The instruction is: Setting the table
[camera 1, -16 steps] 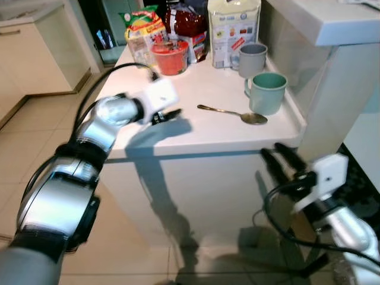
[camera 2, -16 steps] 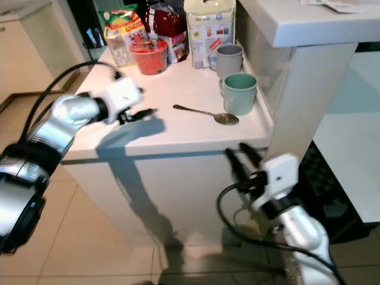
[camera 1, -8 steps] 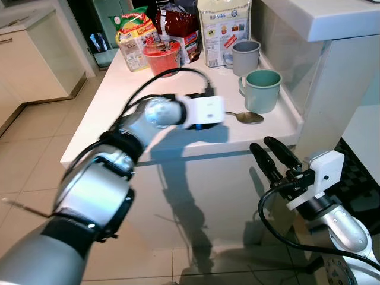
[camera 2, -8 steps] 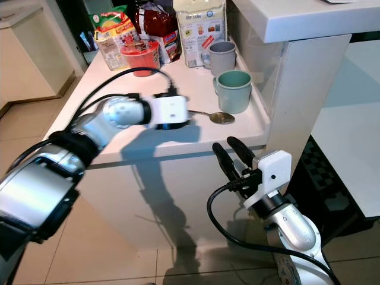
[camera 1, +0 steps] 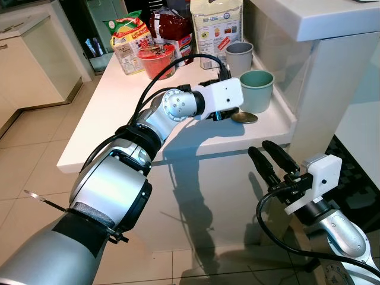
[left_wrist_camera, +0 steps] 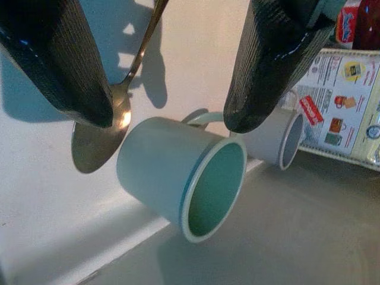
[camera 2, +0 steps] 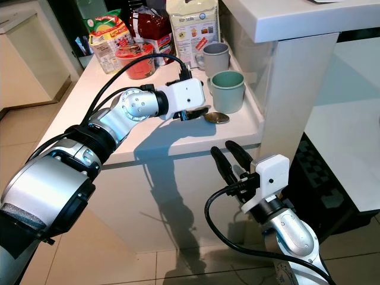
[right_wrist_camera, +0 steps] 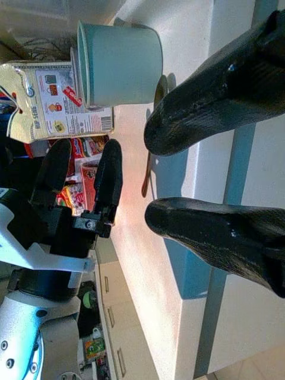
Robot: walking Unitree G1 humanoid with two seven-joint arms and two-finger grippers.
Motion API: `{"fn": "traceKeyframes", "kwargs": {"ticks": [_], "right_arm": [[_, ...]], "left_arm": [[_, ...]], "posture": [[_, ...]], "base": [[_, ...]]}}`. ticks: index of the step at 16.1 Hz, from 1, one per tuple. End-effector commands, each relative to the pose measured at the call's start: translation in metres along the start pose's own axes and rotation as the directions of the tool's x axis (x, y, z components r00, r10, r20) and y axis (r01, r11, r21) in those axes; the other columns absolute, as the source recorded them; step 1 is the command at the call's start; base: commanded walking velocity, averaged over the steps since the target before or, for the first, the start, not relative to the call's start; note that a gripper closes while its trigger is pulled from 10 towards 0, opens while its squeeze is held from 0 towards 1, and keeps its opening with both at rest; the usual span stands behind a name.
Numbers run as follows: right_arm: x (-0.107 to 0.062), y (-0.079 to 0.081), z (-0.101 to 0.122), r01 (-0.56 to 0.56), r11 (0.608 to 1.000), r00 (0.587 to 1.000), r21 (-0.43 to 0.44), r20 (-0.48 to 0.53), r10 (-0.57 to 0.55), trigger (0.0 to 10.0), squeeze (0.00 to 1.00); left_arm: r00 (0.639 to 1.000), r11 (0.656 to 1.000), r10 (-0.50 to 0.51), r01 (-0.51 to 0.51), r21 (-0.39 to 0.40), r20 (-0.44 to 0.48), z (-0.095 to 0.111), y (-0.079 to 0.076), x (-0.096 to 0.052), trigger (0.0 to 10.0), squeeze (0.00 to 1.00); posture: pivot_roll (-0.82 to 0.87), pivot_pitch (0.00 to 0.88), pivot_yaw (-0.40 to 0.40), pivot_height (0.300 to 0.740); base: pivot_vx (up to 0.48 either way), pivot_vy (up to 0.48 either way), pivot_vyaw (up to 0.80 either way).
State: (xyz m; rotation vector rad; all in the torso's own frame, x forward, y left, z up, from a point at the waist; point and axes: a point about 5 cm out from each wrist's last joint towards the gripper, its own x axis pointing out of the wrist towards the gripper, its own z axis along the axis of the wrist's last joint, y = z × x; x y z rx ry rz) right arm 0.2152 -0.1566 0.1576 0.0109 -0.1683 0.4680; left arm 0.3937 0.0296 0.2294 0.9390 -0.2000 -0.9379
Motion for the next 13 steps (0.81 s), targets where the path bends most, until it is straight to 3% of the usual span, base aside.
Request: {"fn": "traceKeyframes", "kwargs": {"ticks": [1,7,8,10,13], "right_arm": [[0.0005,0.0044,0.0004,-0.011,1.000,1.000,0.003,-0.008,0.011,10.0,0.00],[0.0012,0.0047,-0.0003,0.003,1.000,1.000,0.000,-0.009,-0.003,10.0,0.00],[0.0005,0.0048,-0.0024,0.003,1.000,1.000,-0.001,-0.017,-0.003,10.0,0.00],[0.0011,0.0040,-0.0045,0.004,1.000,1.000,-0.010,-0.028,-0.004,10.0,0.00],[0.0025,0.0031,-0.0050,0.002,1.000,1.000,-0.014,-0.030,-0.002,10.0,0.00]], "left_arm": [[1.000,1.000,0.020,-0.019,0.004,-0.021,-0.0014,0.0056,-0.0021,10.0,1.00],[0.999,1.000,0.011,-0.012,-0.020,-0.032,-0.0017,0.0004,0.0014,10.0,1.00],[0.999,0.999,0.026,-0.027,-0.025,-0.041,-0.0026,0.0013,0.0013,10.0,0.00],[0.998,0.998,0.032,-0.034,-0.045,-0.058,-0.0041,0.0028,0.0009,10.0,0.00],[0.998,0.997,0.044,-0.047,-0.060,-0.043,-0.0022,0.0053,0.0006,10.0,0.00]], "posture": [[-0.21,0.000,0.198,0.740],[-0.21,0.000,0.200,0.740],[-0.21,0.000,0.197,0.740],[-0.21,0.000,0.194,0.740],[-0.20,0.000,0.186,0.740]], "base": [[0.000,0.000,0.00],[0.000,0.000,0.00],[0.000,0.000,0.00],[0.000,0.000,0.00],[0.359,0.303,0.00]]}}
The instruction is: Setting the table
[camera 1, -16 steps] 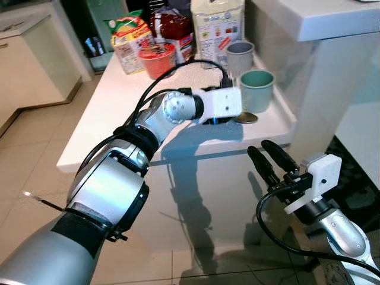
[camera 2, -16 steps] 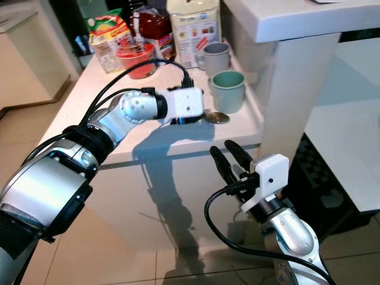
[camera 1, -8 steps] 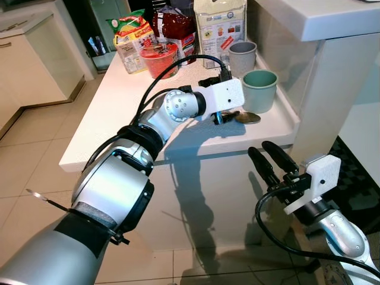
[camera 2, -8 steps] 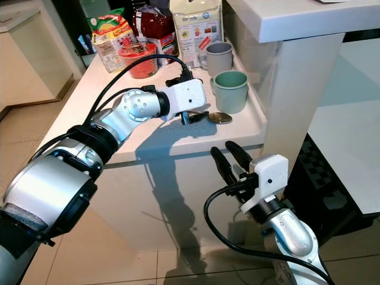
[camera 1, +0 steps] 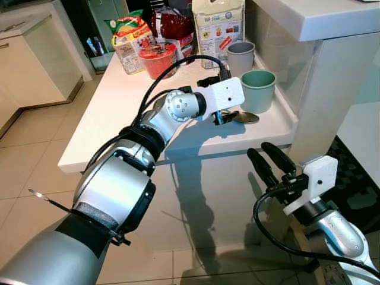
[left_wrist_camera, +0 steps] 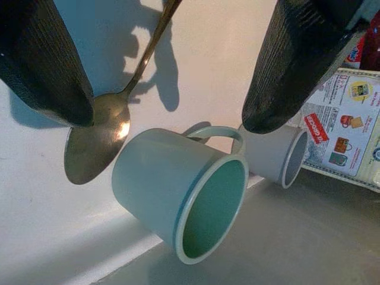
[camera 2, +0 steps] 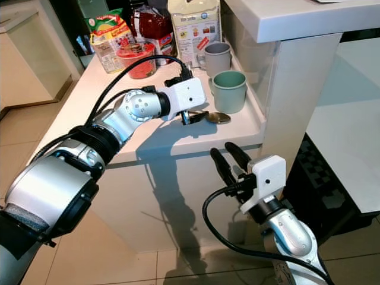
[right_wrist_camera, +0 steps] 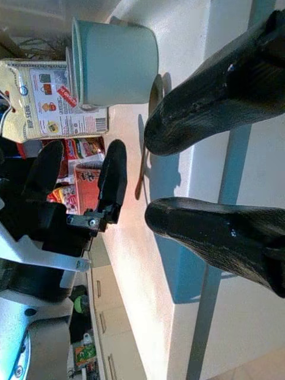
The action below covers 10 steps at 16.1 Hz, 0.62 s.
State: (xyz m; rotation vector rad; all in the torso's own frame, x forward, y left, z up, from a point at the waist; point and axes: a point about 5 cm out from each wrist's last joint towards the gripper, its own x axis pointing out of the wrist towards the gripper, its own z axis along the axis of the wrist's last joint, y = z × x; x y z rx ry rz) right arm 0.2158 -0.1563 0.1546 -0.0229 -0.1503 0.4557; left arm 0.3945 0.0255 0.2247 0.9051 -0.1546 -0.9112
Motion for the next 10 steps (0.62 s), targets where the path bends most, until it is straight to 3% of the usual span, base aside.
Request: {"fn": "traceKeyframes", "kwargs": {"ticks": [1,3,4,8,9,10], "right_arm": [[0.0030,0.0039,-0.0025,-0.014,1.000,1.000,0.014,-0.008,0.014,10.0,0.00],[0.0036,0.0043,-0.0034,-0.017,1.000,1.000,0.013,-0.011,0.018,10.0,0.00],[0.0041,0.0043,-0.0037,-0.018,1.000,1.000,0.013,-0.013,0.018,10.0,0.00],[0.0051,0.0058,-0.0053,-0.019,1.000,1.000,0.012,-0.018,0.020,10.0,0.00],[0.0051,0.0060,-0.0055,-0.020,1.000,1.000,0.011,-0.020,0.020,10.0,0.00],[0.0050,0.0058,-0.0055,-0.019,1.000,1.000,0.010,-0.022,0.019,10.0,0.00]], "left_arm": [[0.999,0.999,0.044,-0.044,-0.015,0.006,0.0004,0.0110,-0.0045,10.0,0.00],[0.999,0.999,0.045,-0.045,-0.019,0.013,0.0006,0.0112,-0.0048,10.0,0.00],[0.999,0.999,0.044,-0.043,-0.016,0.012,0.0001,0.0112,-0.0051,0.0,0.00],[0.999,0.999,0.040,-0.040,0.002,0.000,-0.0012,0.0111,-0.0056,0.0,0.00],[1.000,0.999,0.031,-0.031,0.012,-0.005,-0.0009,0.0093,-0.0044,10.0,0.00],[1.000,1.000,0.022,-0.022,0.019,-0.005,-0.0002,0.0074,-0.0033,9.6,0.00]], "posture": [[-0.20,0.000,0.183,0.740],[-0.19,0.000,0.184,0.740],[-0.19,0.000,0.184,0.740],[-0.19,0.000,0.186,0.740],[-0.19,0.000,0.185,0.740],[-0.19,0.000,0.185,0.740]], "base": [[0.000,0.000,0.00],[0.000,0.000,0.00],[0.000,0.000,0.00],[0.000,0.000,0.00],[0.000,0.000,0.00],[0.000,0.000,0.00]]}}
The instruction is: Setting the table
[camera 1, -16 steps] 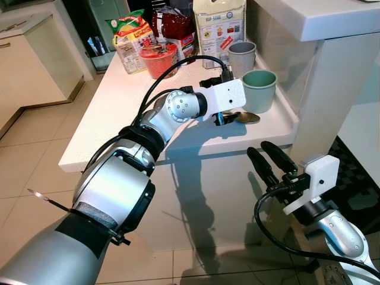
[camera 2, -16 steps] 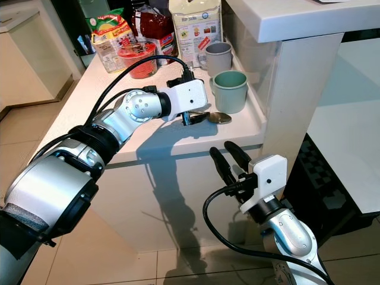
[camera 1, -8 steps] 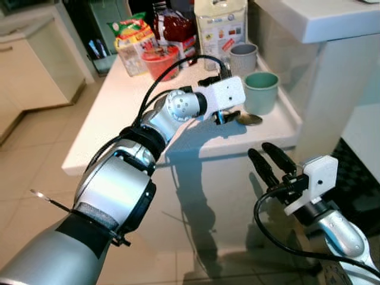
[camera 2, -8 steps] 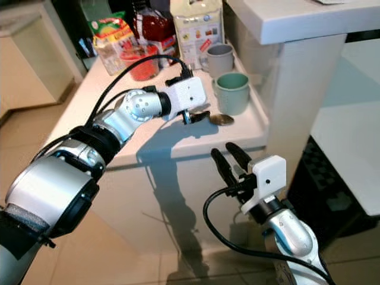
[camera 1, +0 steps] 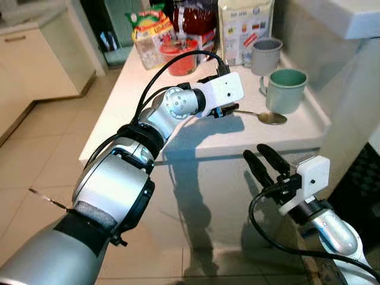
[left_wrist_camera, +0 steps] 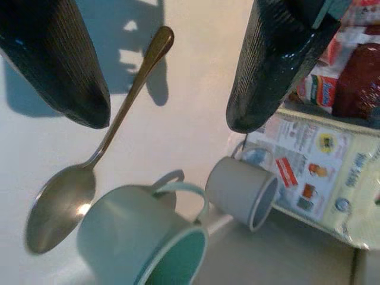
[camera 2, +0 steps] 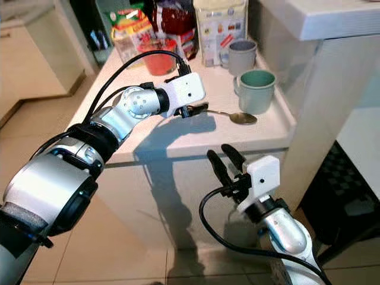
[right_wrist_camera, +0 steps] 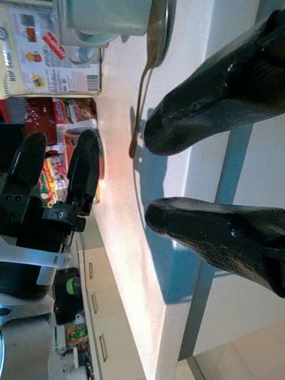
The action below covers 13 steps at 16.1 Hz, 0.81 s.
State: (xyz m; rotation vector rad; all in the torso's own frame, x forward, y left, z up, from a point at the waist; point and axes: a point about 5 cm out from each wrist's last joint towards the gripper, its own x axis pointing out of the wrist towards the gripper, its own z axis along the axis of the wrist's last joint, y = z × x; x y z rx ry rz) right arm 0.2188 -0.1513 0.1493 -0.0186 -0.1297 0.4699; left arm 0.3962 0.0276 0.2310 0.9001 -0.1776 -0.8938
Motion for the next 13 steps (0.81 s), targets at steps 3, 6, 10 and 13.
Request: {"fn": "traceKeyframes", "kwargs": {"ticks": [3,6,10,13], "right_arm": [[0.0008,0.0020,0.0003,-0.002,1.000,1.000,-0.001,-0.004,0.002,10.0,0.00],[0.0015,0.0023,0.0003,0.003,1.000,1.000,-0.001,-0.002,-0.003,10.0,0.00],[0.0015,0.0023,-0.0003,0.013,1.000,1.000,0.003,-0.005,-0.013,10.0,0.00],[0.0004,-0.0015,-0.0029,0.040,0.999,0.999,0.014,-0.033,-0.040,10.0,0.00]], "left_arm": [[1.000,1.000,-0.019,0.020,-0.003,0.008,0.0001,0.0001,-0.0008,0.0,0.00],[1.000,1.000,-0.018,0.018,0.003,-0.001,0.0005,0.0000,0.0000,0.0,0.00],[0.999,0.999,-0.032,0.032,0.005,-0.013,-0.0008,-0.0011,0.0000,0.0,0.00],[0.999,0.999,-0.036,0.036,0.006,-0.016,-0.0013,-0.0019,0.0001,0.0,0.00]], "posture": [[-0.19,0.000,0.188,0.740],[-0.19,0.000,0.190,0.740],[-0.19,0.000,0.196,0.740],[-0.20,0.000,0.196,0.740]], "base": [[0.000,0.000,0.00],[0.000,0.000,0.00],[0.000,0.000,0.00],[0.000,0.000,0.00]]}}
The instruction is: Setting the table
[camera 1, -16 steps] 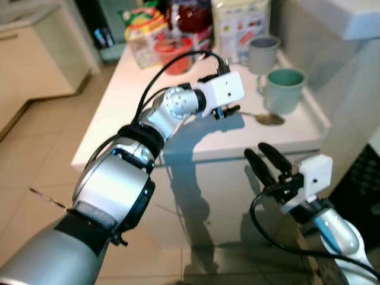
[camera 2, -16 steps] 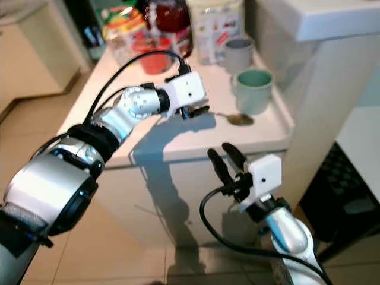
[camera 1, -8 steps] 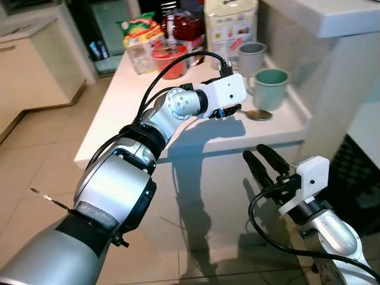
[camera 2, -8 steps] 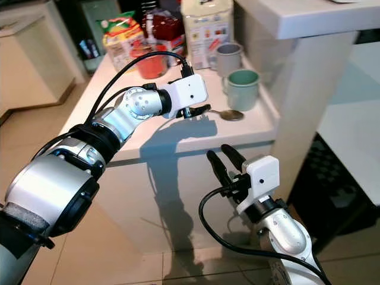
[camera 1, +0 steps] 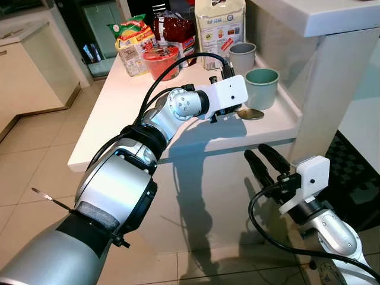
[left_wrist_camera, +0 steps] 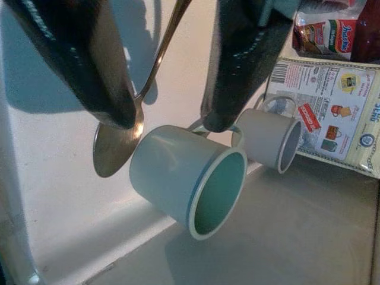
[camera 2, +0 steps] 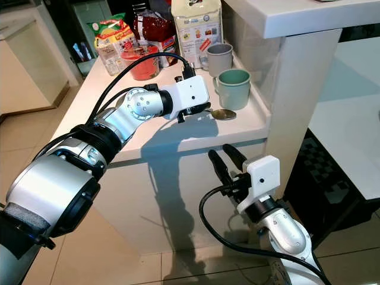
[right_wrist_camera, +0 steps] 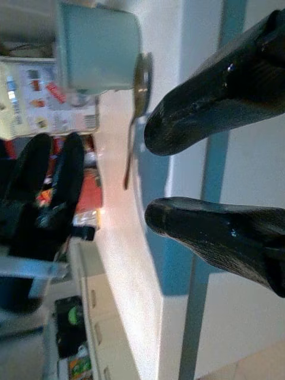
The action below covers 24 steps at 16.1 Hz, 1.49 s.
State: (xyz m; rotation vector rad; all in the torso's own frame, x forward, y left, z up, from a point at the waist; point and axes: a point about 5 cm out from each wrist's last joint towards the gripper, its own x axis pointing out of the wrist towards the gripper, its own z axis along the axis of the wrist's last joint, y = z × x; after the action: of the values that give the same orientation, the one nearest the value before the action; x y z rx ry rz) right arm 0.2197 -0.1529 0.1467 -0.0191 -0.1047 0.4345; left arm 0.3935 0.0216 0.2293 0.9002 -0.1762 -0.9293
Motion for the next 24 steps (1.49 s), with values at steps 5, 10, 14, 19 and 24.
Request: {"fn": "traceKeyframes", "kwargs": {"ticks": [5,10,14,19,24], "right_arm": [[0.002,-0.010,-0.012,0.075,0.996,0.996,-0.037,-0.046,-0.077,10.0,0.00],[0.010,-0.014,-0.013,0.069,0.997,0.996,-0.045,-0.051,-0.071,10.0,0.00],[0.010,-0.013,-0.019,0.078,0.996,0.995,-0.043,-0.059,-0.080,10.0,0.00],[0.028,-0.022,-0.016,0.061,0.995,0.998,-0.081,-0.028,-0.064,10.0,0.00],[0.038,-0.026,-0.013,0.048,0.995,0.999,-0.091,-0.011,-0.049,10.0,0.00]], "left_arm": [[1.000,1.000,0.017,-0.017,-0.025,-0.019,-0.006,0.004,-0.004,0.0,0.00],[0.999,0.998,0.030,-0.031,-0.056,-0.028,-0.008,0.005,-0.005,0.0,0.00],[0.999,0.999,0.031,-0.032,-0.044,-0.034,-0.007,0.004,-0.003,10.0,0.00],[0.988,0.962,0.153,-0.150,-0.227,-0.003,-0.010,0.014,-0.008,10.0,0.00],[0.976,0.931,0.218,-0.204,-0.301,0.016,-0.005,0.019,-0.007,10.0,0.00]], "posture": [[-0.19,0.000,0.183,0.740],[-0.18,0.000,0.167,0.740],[-0.17,0.000,0.168,0.740],[-0.13,0.000,0.112,0.740],[-0.14,0.000,0.054,0.740]], "base": [[0.000,0.000,0.00],[0.000,0.000,0.00],[0.000,0.000,0.00],[0.000,0.000,0.00],[0.000,0.000,0.00]]}}
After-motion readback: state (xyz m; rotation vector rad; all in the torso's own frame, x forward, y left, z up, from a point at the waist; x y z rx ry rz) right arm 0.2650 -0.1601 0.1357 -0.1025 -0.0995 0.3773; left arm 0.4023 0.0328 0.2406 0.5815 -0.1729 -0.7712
